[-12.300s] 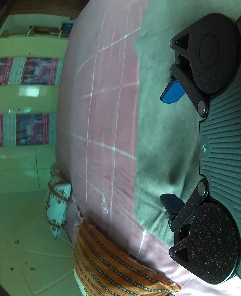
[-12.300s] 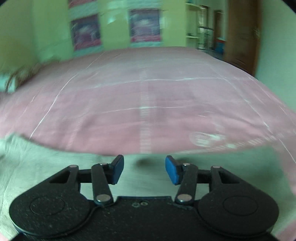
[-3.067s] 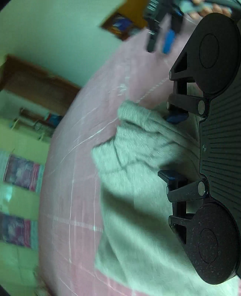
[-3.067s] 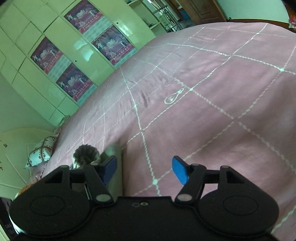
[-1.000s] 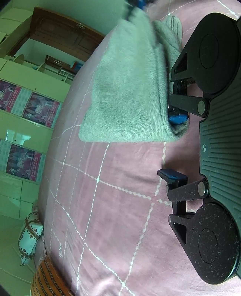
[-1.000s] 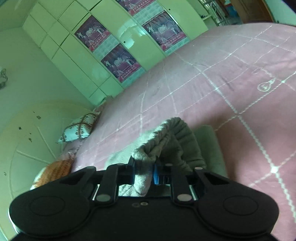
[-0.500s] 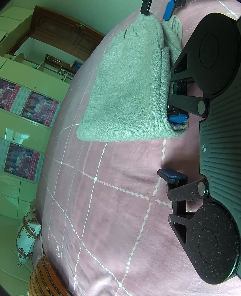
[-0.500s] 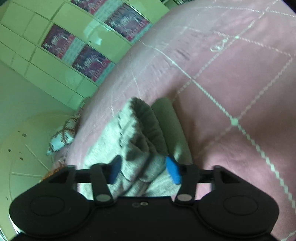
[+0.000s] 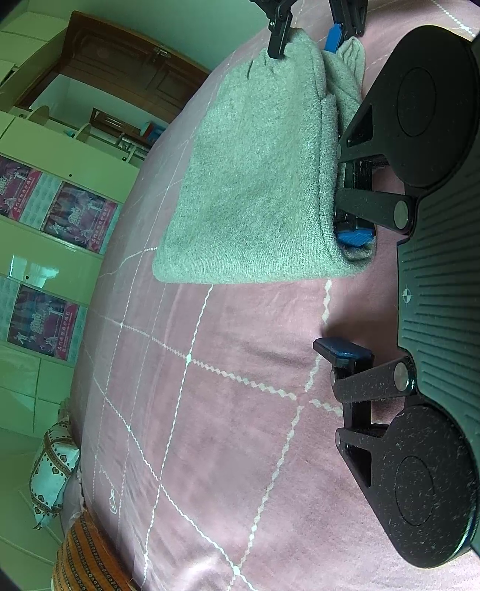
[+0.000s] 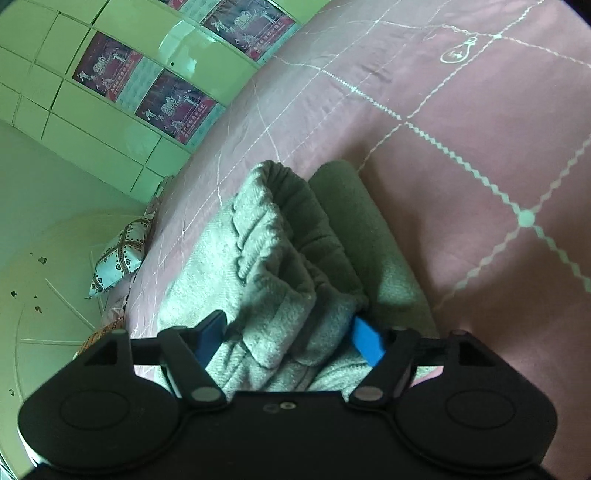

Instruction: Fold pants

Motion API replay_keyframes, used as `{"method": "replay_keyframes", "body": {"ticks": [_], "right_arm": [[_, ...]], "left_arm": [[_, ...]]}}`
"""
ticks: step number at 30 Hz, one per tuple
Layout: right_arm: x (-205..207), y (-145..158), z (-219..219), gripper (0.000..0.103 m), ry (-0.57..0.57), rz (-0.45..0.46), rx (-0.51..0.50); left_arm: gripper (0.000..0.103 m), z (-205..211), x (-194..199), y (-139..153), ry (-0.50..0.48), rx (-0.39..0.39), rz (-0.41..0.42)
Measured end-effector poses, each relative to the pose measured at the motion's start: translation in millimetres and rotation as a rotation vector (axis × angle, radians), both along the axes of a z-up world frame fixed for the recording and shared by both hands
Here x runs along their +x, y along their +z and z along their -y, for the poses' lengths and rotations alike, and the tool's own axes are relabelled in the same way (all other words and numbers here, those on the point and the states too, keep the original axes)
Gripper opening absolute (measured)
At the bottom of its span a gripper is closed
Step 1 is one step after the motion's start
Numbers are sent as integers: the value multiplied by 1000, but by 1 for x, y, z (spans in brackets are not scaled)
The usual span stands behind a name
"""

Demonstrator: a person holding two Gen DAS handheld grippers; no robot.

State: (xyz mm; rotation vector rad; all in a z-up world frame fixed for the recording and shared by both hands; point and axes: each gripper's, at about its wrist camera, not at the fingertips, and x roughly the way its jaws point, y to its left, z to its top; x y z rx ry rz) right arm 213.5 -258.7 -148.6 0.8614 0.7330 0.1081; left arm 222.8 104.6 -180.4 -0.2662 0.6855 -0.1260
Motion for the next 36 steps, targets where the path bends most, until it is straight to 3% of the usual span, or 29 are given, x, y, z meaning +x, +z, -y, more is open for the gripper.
{"method": "replay_keyframes", "body": {"ticks": [4, 6, 7, 8, 9, 10, 12, 18, 21, 22, 23, 24, 26, 28, 31, 33, 34, 36], "right_arm": [[1, -5, 4, 60, -1, -9, 26], [5, -3, 3, 66, 12, -12, 5], [7, -3, 0, 73, 19, -14, -5], [10, -3, -3, 70, 34, -16, -12], [12, -2, -6, 59, 37, -19, -31], [13, 1, -9, 38, 42, -21, -49], [16, 7, -9, 32, 63, -2, -36], [16, 56, -30, 30, 122, 135, -72], [23, 77, -46, 29, 163, 176, -68], [24, 87, -50, 28, 175, 198, -73], [26, 100, -52, 27, 183, 225, -77], [26, 111, -52, 27, 181, 252, -75], [21, 131, -44, 20, 168, 316, -51], [11, 141, -33, 20, 146, 361, -88], [9, 100, -8, 19, 78, 270, -113], [20, 36, 12, 18, 13, 39, -81], [22, 4, 23, 18, -18, -83, -19], [9, -14, 34, 18, -64, -36, 78]], "left_arm": [[51, 1, 0, 0, -2, 2, 0], [51, 1, 0, 0, -2, 3, 0], [51, 1, 0, 0, -1, 2, 0], [51, 1, 0, 0, 0, 0, 0], [51, 1, 0, 0, 1, -1, 0], [51, 1, -1, 1, 2, -3, 3], [51, 2, -4, 5, -4, -5, 23], [51, 22, -2, 9, -84, 44, 51], [51, 17, 3, 8, 35, 80, 37], [53, 7, 2, 9, 76, 26, 46], [54, -2, 0, 10, 86, -40, 64], [58, -3, -3, 14, 88, -42, 91], [60, 4, -7, 17, 69, 10, 116], [61, 7, -6, 15, 56, 23, 101], [61, 4, -1, 8, 53, 18, 51], [61, 8, 1, 6, 35, 31, 36], [61, 10, 0, 6, 33, 45, 37], [61, 10, -3, 6, 37, 41, 33]]}}
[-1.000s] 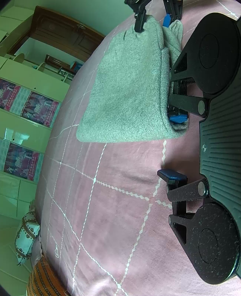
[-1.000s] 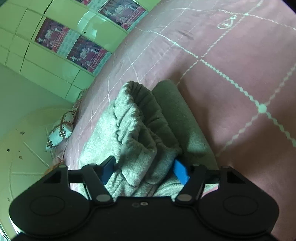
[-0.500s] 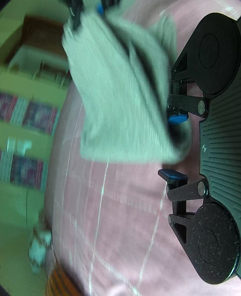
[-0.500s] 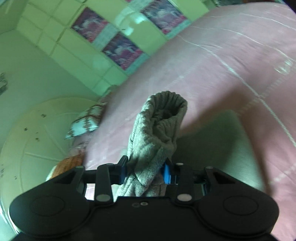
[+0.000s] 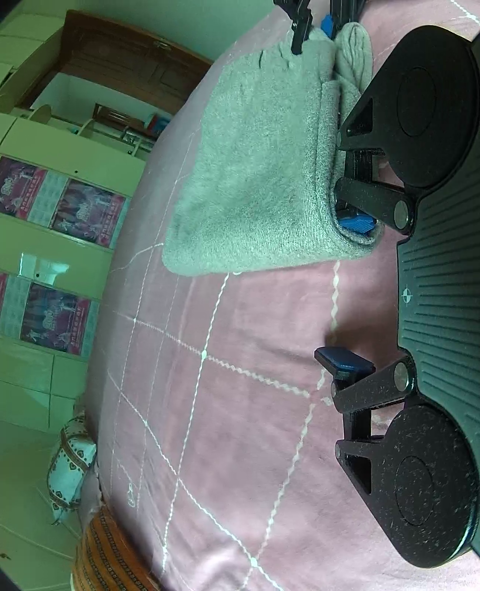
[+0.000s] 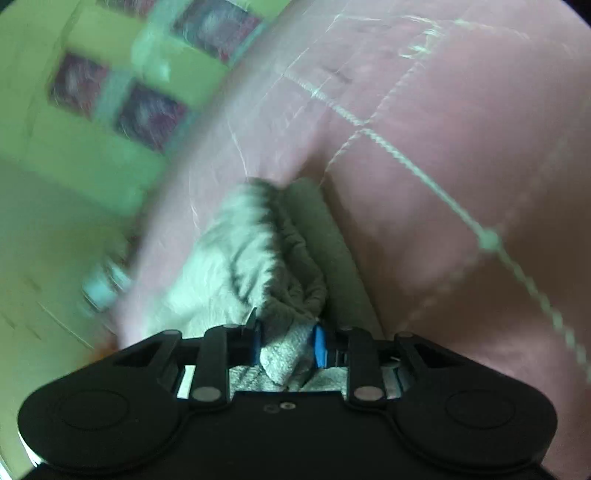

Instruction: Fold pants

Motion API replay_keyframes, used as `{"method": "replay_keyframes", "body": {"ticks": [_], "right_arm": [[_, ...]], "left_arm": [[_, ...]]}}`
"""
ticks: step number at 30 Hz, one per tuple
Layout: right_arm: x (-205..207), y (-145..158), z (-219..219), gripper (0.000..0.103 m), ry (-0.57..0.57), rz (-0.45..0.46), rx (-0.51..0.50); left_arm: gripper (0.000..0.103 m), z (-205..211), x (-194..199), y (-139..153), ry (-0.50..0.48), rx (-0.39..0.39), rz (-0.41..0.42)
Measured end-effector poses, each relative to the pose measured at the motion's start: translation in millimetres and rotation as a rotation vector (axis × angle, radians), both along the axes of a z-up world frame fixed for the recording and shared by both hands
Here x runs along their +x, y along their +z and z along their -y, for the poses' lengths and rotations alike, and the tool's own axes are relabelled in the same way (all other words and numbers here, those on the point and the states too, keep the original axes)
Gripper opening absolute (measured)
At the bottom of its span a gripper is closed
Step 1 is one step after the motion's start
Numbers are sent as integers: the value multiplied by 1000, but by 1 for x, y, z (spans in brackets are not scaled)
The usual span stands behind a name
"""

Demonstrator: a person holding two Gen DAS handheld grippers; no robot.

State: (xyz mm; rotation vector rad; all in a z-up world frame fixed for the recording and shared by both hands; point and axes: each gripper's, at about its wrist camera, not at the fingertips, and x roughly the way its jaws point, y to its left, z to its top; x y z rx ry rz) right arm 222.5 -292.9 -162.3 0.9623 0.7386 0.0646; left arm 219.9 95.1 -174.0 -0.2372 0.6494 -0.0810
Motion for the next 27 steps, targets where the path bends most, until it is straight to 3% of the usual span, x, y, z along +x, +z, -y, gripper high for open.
{"method": "replay_keyframes", "body": {"ticks": [10, 13, 14, 16, 20, 27], "right_arm": [[-25, 51, -10, 17, 48, 189, -108], [-24, 26, 1, 17, 10, 106, -133], [-21, 8, 6, 19, -12, 27, -121], [-20, -5, 16, 21, -35, 10, -45], [-20, 14, 10, 27, 19, 28, -120], [-48, 39, 9, 26, 26, 101, -218]], "left_arm": [[66, 5, -1, 0, -18, 16, -3], [71, 11, 0, 0, -32, 39, -6], [71, 12, 0, 0, -28, 42, -7], [71, 10, -1, 0, -23, 35, -10], [71, 9, -3, 1, -24, 35, -13], [71, 8, -10, 5, -31, 27, -15]]}}
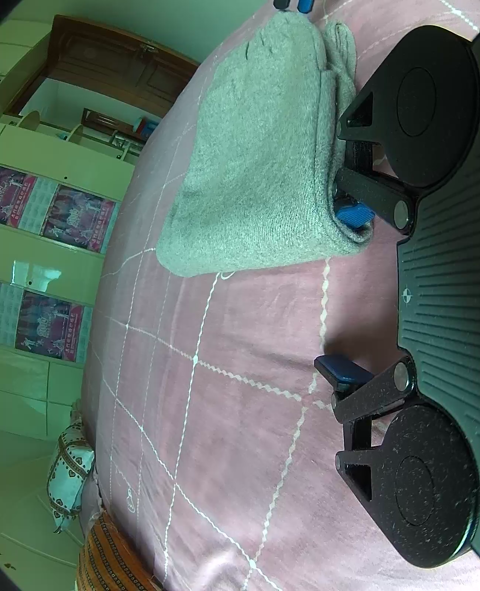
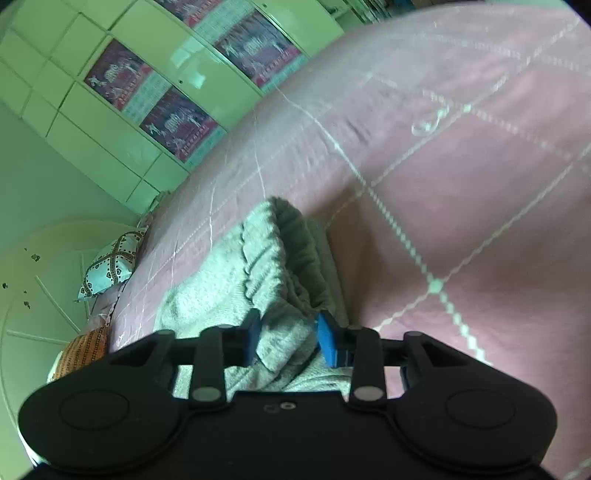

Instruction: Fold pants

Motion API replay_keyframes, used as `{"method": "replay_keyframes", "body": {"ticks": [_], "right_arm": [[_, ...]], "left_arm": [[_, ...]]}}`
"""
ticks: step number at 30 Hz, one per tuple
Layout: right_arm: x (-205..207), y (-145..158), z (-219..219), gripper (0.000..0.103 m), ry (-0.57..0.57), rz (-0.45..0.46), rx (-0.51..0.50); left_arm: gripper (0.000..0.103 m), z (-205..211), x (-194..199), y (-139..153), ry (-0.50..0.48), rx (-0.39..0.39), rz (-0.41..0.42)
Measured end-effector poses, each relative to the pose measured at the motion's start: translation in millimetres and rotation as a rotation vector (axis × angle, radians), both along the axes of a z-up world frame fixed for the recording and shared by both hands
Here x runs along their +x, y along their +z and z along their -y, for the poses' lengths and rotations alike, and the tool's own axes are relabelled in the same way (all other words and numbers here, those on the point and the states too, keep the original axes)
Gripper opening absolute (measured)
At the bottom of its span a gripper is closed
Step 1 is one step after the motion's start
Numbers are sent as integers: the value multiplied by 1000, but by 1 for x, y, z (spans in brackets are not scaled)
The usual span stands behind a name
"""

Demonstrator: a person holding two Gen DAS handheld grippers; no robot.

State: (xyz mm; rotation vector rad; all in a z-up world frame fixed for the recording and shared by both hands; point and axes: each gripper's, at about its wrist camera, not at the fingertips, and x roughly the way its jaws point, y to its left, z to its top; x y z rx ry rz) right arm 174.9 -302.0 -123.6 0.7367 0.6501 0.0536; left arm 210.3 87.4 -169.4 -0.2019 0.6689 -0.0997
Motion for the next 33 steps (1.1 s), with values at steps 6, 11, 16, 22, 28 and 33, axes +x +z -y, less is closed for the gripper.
{"method": "replay_keyframes", "body": {"ticks": [6, 11, 16, 22, 28, 33], "right_arm": [[-6, 21, 4, 25, -11, 76, -54], [12, 38, 1, 25, 31, 117, -124], [37, 53, -14, 24, 105, 145, -210], [69, 58, -29, 13, 195, 163, -318], [119, 44, -57, 13, 232, 119, -362], [148, 14, -57, 0, 236, -36, -465]], "left_arm": [[71, -17, -23, 21, -12, -31, 5], [71, -4, -19, 48, -51, 102, 47], [71, -13, -20, 73, -80, 98, 97], [71, -2, 47, 89, -75, -27, 115], [71, 49, 161, 51, -59, -12, -49], [78, 25, 188, 2, -21, -165, -186]]}}
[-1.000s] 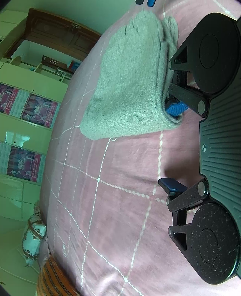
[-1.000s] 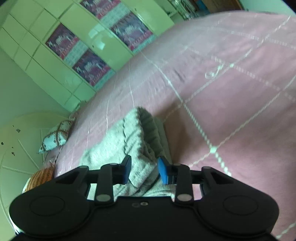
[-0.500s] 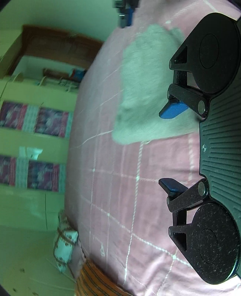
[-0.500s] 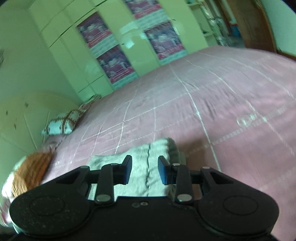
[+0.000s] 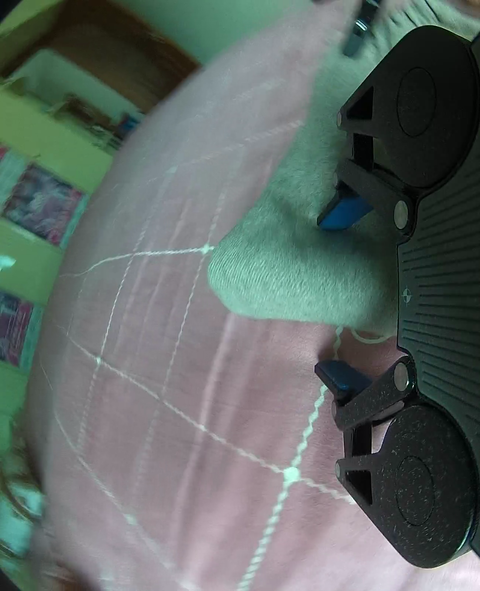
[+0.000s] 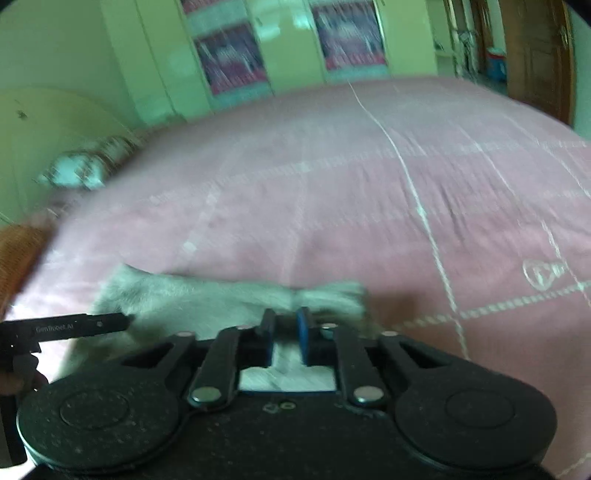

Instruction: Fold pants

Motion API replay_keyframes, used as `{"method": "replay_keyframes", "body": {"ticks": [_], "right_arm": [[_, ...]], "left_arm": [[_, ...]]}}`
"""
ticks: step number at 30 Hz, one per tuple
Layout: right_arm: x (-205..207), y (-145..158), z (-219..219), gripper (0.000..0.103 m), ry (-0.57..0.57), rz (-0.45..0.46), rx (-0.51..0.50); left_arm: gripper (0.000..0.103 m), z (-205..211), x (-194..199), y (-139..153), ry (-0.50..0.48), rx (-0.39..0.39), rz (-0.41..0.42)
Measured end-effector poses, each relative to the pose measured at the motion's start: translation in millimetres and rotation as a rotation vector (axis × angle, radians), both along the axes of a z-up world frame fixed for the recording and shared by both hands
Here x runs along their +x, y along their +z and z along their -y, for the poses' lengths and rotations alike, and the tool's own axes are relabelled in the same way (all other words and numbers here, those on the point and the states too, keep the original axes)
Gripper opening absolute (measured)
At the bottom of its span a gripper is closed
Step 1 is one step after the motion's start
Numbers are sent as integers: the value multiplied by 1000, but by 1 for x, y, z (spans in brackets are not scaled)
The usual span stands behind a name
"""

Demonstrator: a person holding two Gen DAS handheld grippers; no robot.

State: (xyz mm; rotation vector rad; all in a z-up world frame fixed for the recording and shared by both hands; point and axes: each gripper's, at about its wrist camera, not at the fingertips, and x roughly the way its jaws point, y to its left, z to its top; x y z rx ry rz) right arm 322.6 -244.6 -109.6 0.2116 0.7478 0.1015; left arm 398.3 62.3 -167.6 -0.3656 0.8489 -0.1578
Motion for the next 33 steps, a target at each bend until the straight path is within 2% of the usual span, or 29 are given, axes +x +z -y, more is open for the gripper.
{"method": "replay_keyframes", "body": {"ticks": [4, 6, 7, 10, 12, 15, 17, 18, 19, 21, 23, 27, 28, 29, 31, 33], "right_arm": [[-8, -3, 14, 1, -18, 7, 4], [-18, 2, 26, 15, -47, 28, 46], [-27, 5, 32, 19, -69, 44, 62], [-47, 6, 53, 19, -109, 62, 158], [-59, 3, 65, 24, -117, 56, 221], [-80, 2, 76, 42, -132, 37, 292], [-93, 3, 79, 71, -150, 41, 313], [-99, 3, 81, 75, -154, 44, 327], [-104, 3, 83, 76, -155, 47, 346], [-111, -1, 88, 78, -139, 34, 409], [-114, -9, 94, 84, -148, 2, 483], [-121, -21, 103, 87, -195, -45, 550], [-122, -23, 105, 93, -199, -53, 573], [-122, -27, 106, 97, -200, -72, 605], [-120, -42, 110, 96, -205, -136, 677], [-123, -47, 110, 97, -210, -131, 690]], "left_arm": [[78, -12, -23, 15, -2, 71, 54], [78, -23, -37, 22, -8, 70, 68], [78, -27, -46, 25, -9, 78, 74], [78, -41, -70, 32, 3, 78, 85], [79, -48, -86, 34, 3, 65, 81], [79, -50, -104, 35, 11, 79, 67], [82, -50, -118, 34, 18, 74, 65], [87, -49, -124, 34, 19, 66, 64], [95, -48, -130, 33, 19, 61, 64], [103, -46, -140, 32, 21, 62, 68], [103, -43, -148, 30, 14, 70, 61], [103, -43, -154, 25, 6, 68, 34], [103, -44, -154, 23, 5, 61, 26], [103, -45, -154, 21, -1, 43, 29], [103, -52, -154, 19, 19, -9, 42], [103, -59, -149, 18, 32, -68, 39]]}}
